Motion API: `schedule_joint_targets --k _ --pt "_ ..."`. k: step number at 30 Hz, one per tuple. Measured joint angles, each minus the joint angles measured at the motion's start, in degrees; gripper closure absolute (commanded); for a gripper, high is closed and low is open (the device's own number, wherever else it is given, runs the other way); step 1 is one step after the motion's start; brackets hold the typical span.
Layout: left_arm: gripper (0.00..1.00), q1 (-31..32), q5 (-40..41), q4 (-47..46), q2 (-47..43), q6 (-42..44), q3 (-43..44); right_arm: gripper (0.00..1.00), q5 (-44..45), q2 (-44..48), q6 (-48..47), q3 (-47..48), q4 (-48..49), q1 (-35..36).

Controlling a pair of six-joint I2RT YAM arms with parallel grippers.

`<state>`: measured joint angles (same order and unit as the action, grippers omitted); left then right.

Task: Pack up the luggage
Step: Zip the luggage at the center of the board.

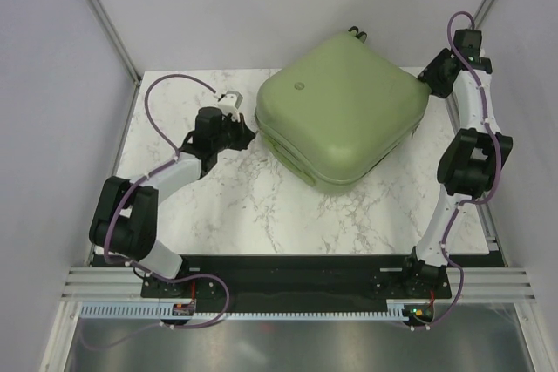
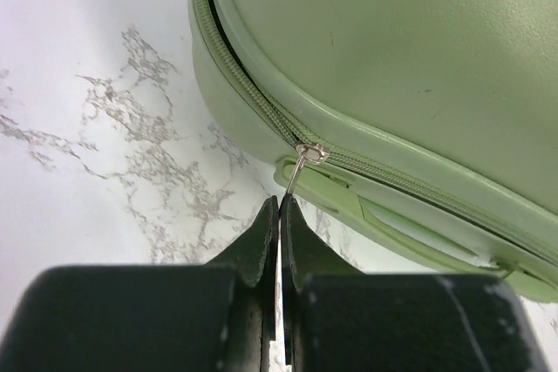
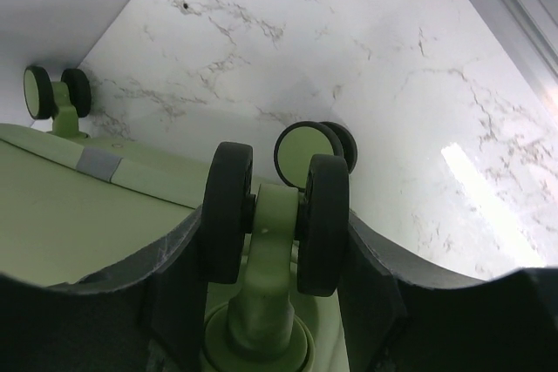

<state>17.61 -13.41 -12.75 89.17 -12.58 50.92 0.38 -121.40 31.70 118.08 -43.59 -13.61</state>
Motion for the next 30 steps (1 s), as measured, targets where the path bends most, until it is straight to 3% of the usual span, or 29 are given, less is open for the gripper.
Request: schedule_joint_targets --k 10,20,30 --pt "0.98 6.82 2.56 0.39 -3.93 -0.09 -4.09 1.00 -1.05 -2.82 -2.36 2.60 4.46 -0.24" --pt "0.98 8.04 2.97 0.17 -3.72 -1.25 -4.33 1.00 -0.37 1.03 -1.57 -5.84 13.77 -0.04" --pt "0.98 8.48 14.08 1.20 -1.97 -2.27 -2.58 1.00 1.66 4.09 -1.60 -12.17 20.70 0.00"
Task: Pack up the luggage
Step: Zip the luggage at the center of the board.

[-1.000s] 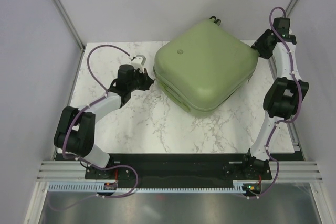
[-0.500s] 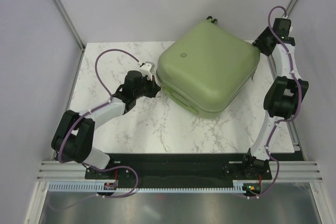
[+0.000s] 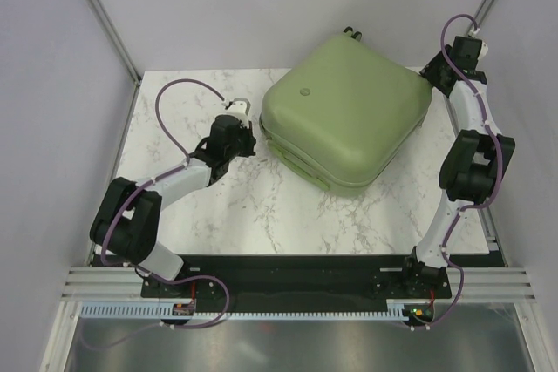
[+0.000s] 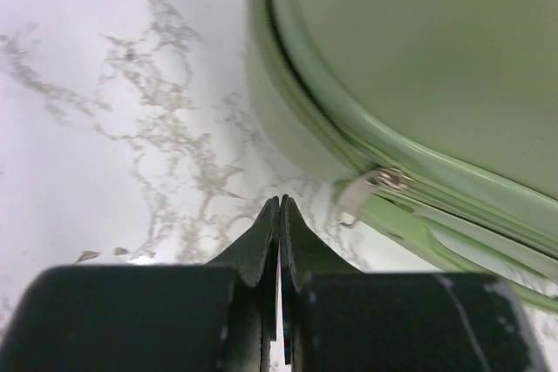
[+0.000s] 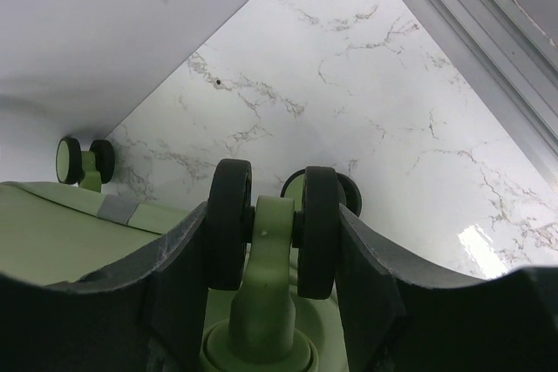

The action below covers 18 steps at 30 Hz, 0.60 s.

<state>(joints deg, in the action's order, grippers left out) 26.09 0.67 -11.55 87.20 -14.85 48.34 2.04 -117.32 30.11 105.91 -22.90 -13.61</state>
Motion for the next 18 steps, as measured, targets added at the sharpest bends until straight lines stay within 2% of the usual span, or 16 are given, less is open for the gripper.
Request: schedule_joint_targets --k 5,10,11,12,14,15,18 --pt "0.98 -0.63 5.35 1.20 1.44 -0.13 1.49 1.00 0.24 0.15 -0.11 -0.37 0.50 0.00" --pt "0.95 -0.94 0.35 0.44 1.62 -0.09 1.64 1.00 -0.13 0.15 -0.17 -0.37 0.55 -0.09" --pt "0.92 -1.03 -1.44 0.22 1.60 -0.09 1.49 1.00 -0.48 0.15 -0.17 -0.39 0.59 -0.17" --pt "0.82 -1.27 -3.13 -0.15 1.51 -0.09 1.09 1.00 -0.85 0.15 -0.17 -0.42 0.63 -0.28" --pt "0.72 -2.03 -7.50 -0.81 0.63 -0.02 -0.96 1.00 -1.49 0.15 -0.15 -0.52 0.74 -0.46" --pt "0.60 -2.60 -9.60 -0.81 -0.04 -0.07 -2.25 1.00 -1.79 0.15 -0.17 -0.52 0.81 -0.52" --pt "0.48 -5.29 -16.26 -0.61 -1.77 -0.15 -5.51 1.00 -2.25 0.15 -0.15 -0.72 1.03 -0.66"
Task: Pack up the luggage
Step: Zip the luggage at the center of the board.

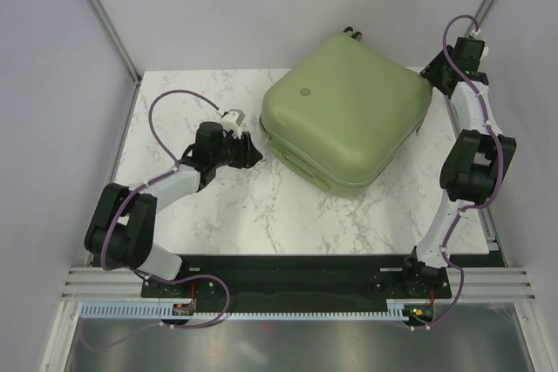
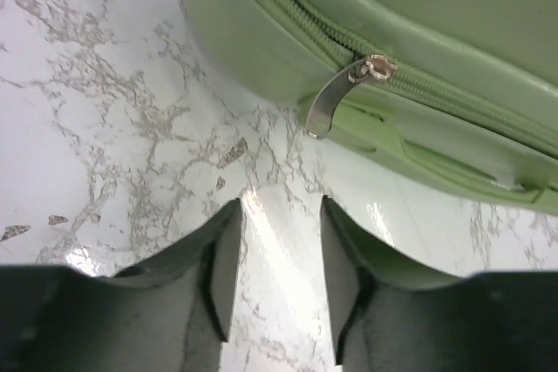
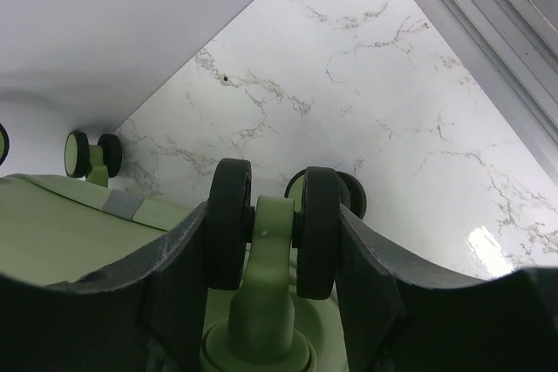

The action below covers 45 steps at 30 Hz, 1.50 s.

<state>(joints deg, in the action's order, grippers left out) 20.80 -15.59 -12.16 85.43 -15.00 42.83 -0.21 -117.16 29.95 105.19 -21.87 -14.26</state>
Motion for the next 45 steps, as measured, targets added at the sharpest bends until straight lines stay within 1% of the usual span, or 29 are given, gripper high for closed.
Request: schedule_joint_targets --k 5,10,13,21,25,28,29,31,32,34,35,40,45 --pt "0.42 -2.67 -9.46 0.07 0.20 0.09 0.07 1.00 -1.03 0.15 0.09 -0.44 0.46 -0.33" --pt "0.40 -2.60 -14.84 -0.46 2.93 0.28 2.58 1.00 -1.51 0.35 0.20 -0.81 0.68 -0.55" --pt "0.40 -2.62 -16.02 -1.31 4.92 0.33 3.96 1.00 -1.51 0.50 0.17 -0.94 0.74 -0.59" --pt "0.40 -2.75 -14.93 -3.21 9.40 0.46 6.88 1.00 -1.49 1.27 0.20 -2.34 1.79 -0.85" --pt "0.41 -2.93 -14.95 -4.35 11.54 0.44 9.01 1.00 -1.51 1.60 0.20 -2.84 2.01 -0.92" --pt "0.52 -2.99 -15.13 -4.63 12.13 0.39 10.16 1.00 -1.51 1.70 0.22 -3.10 2.08 -0.96" --pt "0.61 -2.99 -15.50 -4.66 12.22 0.39 10.29 1.00 -1.51 1.73 0.22 -3.17 2.12 -0.96" --pt "0.70 -2.93 -16.52 -4.72 12.31 0.04 10.38 1.00 -1.49 1.77 0.22 -3.17 2.12 -0.96" --pt "0.79 -2.91 -17.00 -4.81 12.31 -0.07 10.40 1.00 -1.49 1.77 0.22 -3.17 2.12 -0.96" --pt "0.88 -2.84 -17.90 -5.05 12.31 -0.55 10.40 1.00 -1.49 1.77 0.22 -3.17 2.12 -0.96" --pt "0.98 -2.82 -17.99 -5.16 12.31 -0.70 10.43 1.00 -1.51 1.77 0.22 -3.17 2.12 -0.96" --pt "0.98 -2.82 -17.40 -5.14 12.09 -1.38 10.27 1.00 -1.49 1.81 0.22 -3.21 2.12 -0.98" --pt "0.98 -2.08 -11.26 -5.09 8.90 -1.42 8.07 1.00 -1.49 2.10 0.24 -3.45 1.79 -0.98"
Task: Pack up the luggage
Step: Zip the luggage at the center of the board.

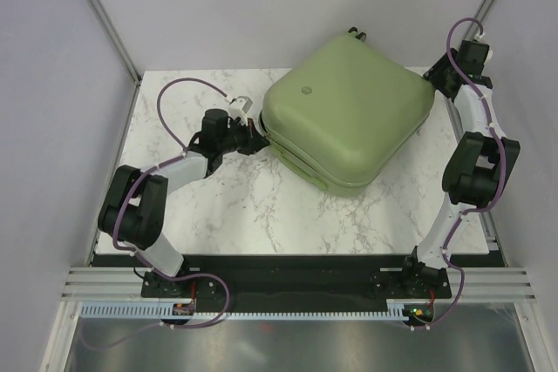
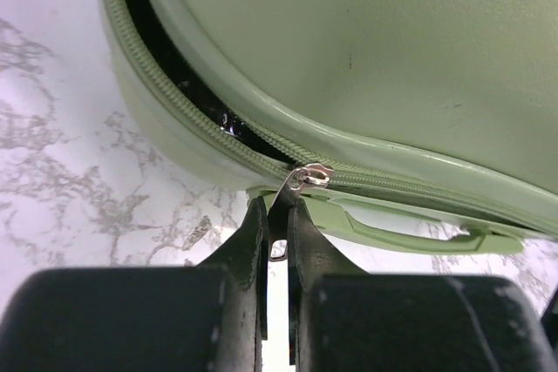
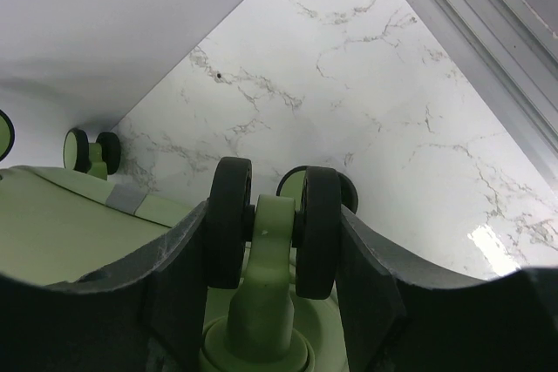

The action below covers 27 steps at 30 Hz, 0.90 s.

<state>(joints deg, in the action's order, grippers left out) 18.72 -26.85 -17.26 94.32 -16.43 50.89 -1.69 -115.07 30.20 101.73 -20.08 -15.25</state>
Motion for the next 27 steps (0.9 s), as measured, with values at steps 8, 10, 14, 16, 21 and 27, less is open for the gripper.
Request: schedule_joint_targets --k 8,10,14,16,21,27 --pt "0.98 0.70 8.39 0.87 -2.21 1.22 -0.72 1.00 0.00 1.11 -0.02 -0.11 -3.19 0.02" --pt "0.98 0.70 9.35 0.85 -2.21 1.42 -0.72 1.00 0.00 1.22 0.00 -0.11 -3.58 0.02" --pt "0.98 0.74 11.37 1.05 -2.19 1.60 -0.44 1.00 -0.24 1.46 0.07 -0.11 -4.42 0.04" --pt "0.98 0.74 12.07 1.40 -2.16 1.99 -0.07 0.92 -0.61 1.55 0.13 -0.11 -4.83 0.02" --pt "0.98 0.74 12.35 1.53 -2.12 3.04 0.11 0.40 -1.44 1.62 0.04 0.28 -5.51 0.20" --pt "0.98 0.26 10.73 1.55 -2.12 4.17 0.11 0.23 0.11 1.62 -3.08 4.63 -11.89 0.79"
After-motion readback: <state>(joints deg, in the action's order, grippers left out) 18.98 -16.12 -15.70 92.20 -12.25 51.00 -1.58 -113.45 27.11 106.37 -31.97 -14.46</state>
